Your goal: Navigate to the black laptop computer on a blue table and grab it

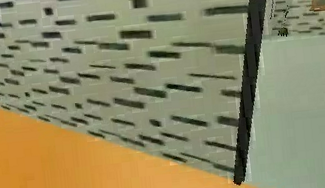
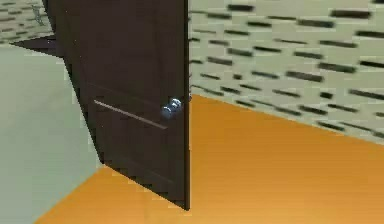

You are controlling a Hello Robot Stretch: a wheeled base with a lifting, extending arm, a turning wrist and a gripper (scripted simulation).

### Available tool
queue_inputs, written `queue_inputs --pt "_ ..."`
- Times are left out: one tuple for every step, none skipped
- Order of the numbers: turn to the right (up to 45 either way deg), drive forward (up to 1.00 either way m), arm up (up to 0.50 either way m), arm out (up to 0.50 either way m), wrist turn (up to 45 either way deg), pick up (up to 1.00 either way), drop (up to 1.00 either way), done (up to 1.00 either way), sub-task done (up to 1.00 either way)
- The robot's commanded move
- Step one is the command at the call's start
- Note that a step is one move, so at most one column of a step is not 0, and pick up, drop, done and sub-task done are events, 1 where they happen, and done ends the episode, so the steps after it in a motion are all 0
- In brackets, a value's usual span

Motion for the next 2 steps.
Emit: queue_inputs --pt "42.0 0.00 0.00 0.00 0.0 0.00 0.00 0.00 0.00" --pt "0.0 1.00 0.00 0.00 0.0 0.00 0.00 0.00 0.00"
